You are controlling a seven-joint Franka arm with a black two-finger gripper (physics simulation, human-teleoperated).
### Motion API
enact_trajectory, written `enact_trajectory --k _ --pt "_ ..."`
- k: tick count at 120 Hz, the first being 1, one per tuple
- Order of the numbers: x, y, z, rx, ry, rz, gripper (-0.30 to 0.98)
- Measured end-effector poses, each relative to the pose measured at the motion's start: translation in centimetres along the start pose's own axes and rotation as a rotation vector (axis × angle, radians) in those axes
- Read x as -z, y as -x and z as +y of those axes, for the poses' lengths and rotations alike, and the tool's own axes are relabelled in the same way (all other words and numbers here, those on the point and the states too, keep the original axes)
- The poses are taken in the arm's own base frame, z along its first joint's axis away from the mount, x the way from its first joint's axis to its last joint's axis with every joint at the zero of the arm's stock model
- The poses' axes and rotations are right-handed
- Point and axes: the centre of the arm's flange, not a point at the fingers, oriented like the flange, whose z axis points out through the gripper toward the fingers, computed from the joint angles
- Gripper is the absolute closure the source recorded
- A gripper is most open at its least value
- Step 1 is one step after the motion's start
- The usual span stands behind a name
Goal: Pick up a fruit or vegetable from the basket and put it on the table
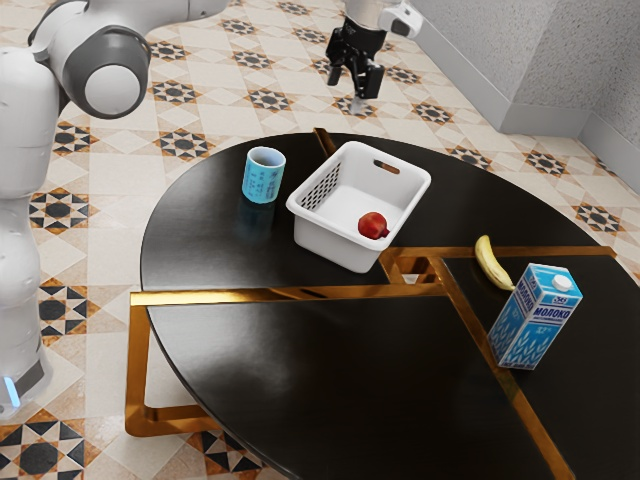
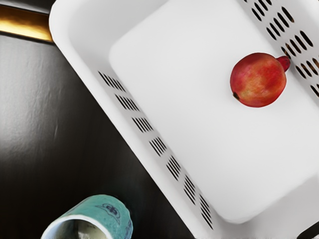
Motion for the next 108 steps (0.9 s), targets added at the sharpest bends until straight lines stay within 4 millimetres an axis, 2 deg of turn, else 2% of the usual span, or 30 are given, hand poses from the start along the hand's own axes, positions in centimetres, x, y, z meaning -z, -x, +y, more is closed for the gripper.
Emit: enact_trajectory --k 10,12,17,19,21,24,27,31,35,42,50,60,66,70,75,82,86,94,108 --pt "0.0 0.0 0.0 -0.003 -0.001 -0.003 0.00" --pt "0.7 0.3 0.0 -0.005 -0.001 0.010 0.00" --pt "8.3 3.5 0.2 -0.010 0.002 0.164 0.00" --pt "11.5 5.0 0.8 -0.022 0.009 0.233 0.00" --pt "13.9 6.2 1.8 -0.043 0.018 0.287 0.00" --pt "16.2 7.4 3.8 -0.083 0.032 0.342 0.00" --pt "16.8 7.6 5.8 -0.123 0.050 0.362 0.00" --pt "16.2 6.8 7.9 -0.164 0.079 0.356 0.00" --pt "15.1 5.8 8.5 -0.176 0.101 0.340 0.00" --pt "13.8 4.6 7.0 -0.149 0.123 0.324 0.00" --pt "12.9 3.8 5.0 -0.115 0.136 0.314 0.00" --pt "10.7 2.8 2.8 -0.078 0.168 0.276 0.00" --pt "9.4 2.2 2.2 -0.067 0.186 0.252 0.00" --pt "7.8 1.5 2.4 -0.070 0.199 0.218 0.00" --pt "5.7 0.5 3.7 -0.092 0.206 0.177 0.00" --pt "3.3 -0.8 9.9 -0.205 0.168 0.132 0.00" --pt "1.8 -1.4 12.1 -0.250 0.147 0.109 0.00" --pt "-0.1 -2.3 13.5 -0.315 0.112 0.086 0.00" --pt "-0.4 -2.3 14.6 -0.455 0.062 0.094 0.00"
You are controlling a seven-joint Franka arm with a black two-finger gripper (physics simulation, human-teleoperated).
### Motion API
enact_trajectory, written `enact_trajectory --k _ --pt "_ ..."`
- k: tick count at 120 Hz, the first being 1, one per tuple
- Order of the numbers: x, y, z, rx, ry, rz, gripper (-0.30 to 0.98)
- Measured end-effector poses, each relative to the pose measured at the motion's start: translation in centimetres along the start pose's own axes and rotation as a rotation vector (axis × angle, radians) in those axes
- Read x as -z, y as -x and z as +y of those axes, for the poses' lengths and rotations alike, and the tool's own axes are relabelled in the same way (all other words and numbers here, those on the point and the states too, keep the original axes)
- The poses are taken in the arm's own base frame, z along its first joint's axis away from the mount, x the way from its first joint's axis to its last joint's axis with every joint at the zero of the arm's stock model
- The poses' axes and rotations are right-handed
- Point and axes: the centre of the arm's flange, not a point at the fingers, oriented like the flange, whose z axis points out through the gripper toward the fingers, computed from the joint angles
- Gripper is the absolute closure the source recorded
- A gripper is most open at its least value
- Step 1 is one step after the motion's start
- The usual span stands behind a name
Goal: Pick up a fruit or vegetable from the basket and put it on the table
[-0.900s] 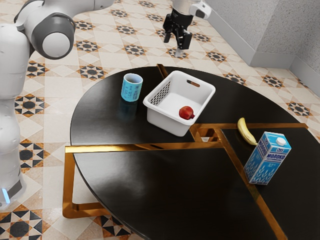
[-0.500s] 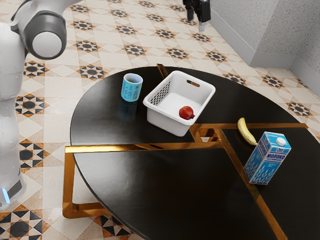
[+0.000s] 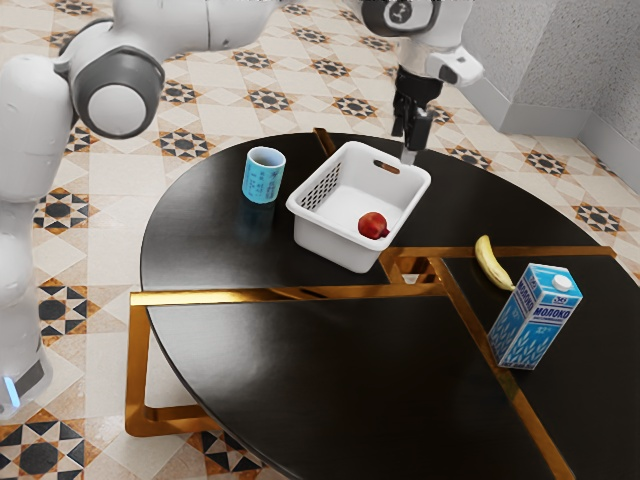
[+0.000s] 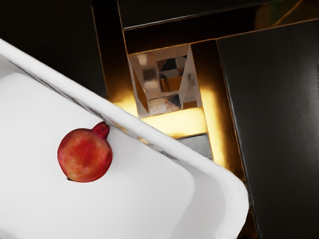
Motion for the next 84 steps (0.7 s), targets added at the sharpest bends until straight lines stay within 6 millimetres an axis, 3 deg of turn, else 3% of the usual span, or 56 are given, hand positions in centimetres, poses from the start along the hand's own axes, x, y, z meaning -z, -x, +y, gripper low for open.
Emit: enact_trajectory --k 14,44,66,84 --pt "-0.3 0.6 -0.8 -0.119 -0.012 -0.020 0.00" --pt "0.0 1.0 1.0 -0.417 0.013 -0.051 0.00" --pt "-2.6 3.7 -1.1 -0.493 0.115 -0.081 0.00" --pt "-3.5 3.7 -2.0 -0.552 0.151 -0.050 0.00"
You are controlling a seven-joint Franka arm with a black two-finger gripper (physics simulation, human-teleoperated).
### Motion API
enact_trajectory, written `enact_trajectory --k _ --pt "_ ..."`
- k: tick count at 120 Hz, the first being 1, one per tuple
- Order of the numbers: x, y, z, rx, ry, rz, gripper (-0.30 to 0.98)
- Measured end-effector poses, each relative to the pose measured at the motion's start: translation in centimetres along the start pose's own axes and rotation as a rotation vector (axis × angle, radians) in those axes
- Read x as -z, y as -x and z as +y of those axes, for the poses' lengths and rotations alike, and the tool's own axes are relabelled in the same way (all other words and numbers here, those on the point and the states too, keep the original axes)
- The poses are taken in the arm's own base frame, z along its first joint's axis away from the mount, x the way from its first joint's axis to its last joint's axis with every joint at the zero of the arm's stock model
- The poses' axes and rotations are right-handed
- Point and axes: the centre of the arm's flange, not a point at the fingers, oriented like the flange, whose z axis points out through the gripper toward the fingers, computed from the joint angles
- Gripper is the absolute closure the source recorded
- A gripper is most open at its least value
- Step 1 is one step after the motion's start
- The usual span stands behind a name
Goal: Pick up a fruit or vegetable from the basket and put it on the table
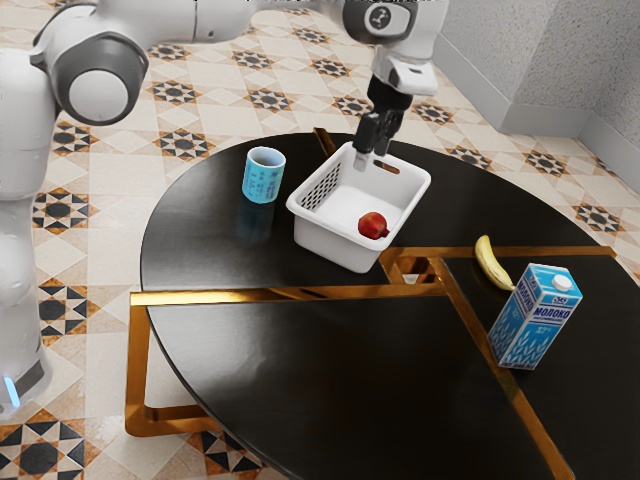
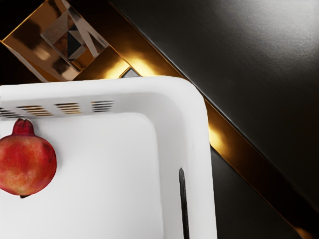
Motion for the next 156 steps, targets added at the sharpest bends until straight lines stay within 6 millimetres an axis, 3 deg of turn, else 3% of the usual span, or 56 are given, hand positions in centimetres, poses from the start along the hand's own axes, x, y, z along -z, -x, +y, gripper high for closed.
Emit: enact_trajectory --k 72,156 --pt "-7.5 -0.5 -6.0 -0.145 0.023 0.049 0.00" --pt "-12.1 0.4 -9.6 -0.222 0.032 0.074 0.00"
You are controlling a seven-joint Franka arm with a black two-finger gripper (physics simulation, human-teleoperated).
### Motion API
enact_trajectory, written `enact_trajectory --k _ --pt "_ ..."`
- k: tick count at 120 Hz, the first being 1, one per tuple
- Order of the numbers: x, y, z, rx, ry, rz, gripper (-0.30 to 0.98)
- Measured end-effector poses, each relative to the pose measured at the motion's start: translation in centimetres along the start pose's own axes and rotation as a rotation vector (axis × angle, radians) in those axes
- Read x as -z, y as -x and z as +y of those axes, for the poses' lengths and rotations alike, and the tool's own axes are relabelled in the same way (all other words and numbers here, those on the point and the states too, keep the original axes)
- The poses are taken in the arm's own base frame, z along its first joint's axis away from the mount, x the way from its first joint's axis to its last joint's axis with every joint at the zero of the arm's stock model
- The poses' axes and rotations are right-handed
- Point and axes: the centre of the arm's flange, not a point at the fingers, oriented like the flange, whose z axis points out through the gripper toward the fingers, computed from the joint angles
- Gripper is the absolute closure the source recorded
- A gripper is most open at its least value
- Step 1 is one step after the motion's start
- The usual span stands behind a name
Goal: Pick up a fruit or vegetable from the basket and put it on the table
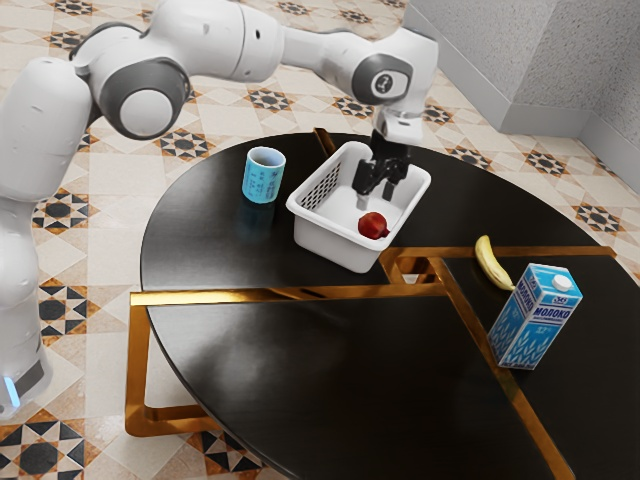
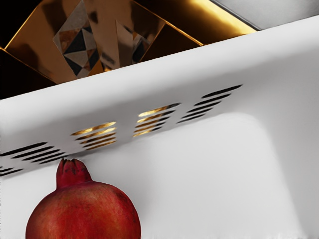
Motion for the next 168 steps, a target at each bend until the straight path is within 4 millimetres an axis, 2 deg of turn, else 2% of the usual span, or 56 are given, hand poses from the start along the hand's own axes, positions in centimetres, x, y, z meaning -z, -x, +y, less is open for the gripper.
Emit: enact_trajectory --k 62,109,124,168 --pt "-0.8 1.9 -1.8 -0.019 -0.019 0.009 0.00" --pt "-0.3 1.4 -2.8 -0.025 -0.049 0.080 0.00" --pt "-0.2 0.4 -2.5 -0.059 -0.085 0.028 0.00" --pt "-0.2 -0.3 -2.5 -0.049 -0.126 -0.024 0.00"
